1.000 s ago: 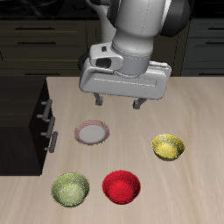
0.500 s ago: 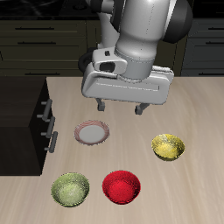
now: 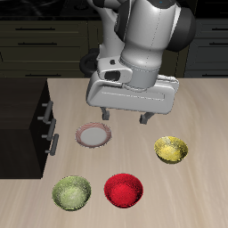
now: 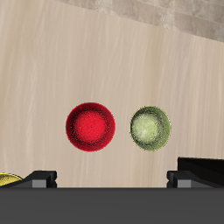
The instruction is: Place the red bowl on top of the wooden cabinet
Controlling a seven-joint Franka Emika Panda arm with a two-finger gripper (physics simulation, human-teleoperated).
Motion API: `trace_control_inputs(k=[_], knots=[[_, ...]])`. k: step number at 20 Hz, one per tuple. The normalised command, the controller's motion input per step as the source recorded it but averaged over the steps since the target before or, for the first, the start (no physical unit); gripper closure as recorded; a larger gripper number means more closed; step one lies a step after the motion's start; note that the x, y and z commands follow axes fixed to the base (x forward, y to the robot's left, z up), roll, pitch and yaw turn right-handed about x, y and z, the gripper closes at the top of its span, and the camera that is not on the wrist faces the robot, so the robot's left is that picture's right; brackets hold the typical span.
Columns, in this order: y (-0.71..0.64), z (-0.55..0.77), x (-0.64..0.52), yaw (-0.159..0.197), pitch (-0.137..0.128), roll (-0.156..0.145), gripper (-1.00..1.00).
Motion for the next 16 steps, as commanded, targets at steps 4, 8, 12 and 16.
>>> trace_control_inputs(k=[4,8,12,16], knots=[[-0.09,-0.26,0.15,0.013,0.005,-0.023,-1.0],[0.01,-0.23,0.1,0.013,-0.022,-0.006,-1.0],[0.06,-0.3,0.1,-0.013,0.015,0.005,-1.0],[0.02,-0.22,0.07,-0.023,0.007,0.006,-1.0]])
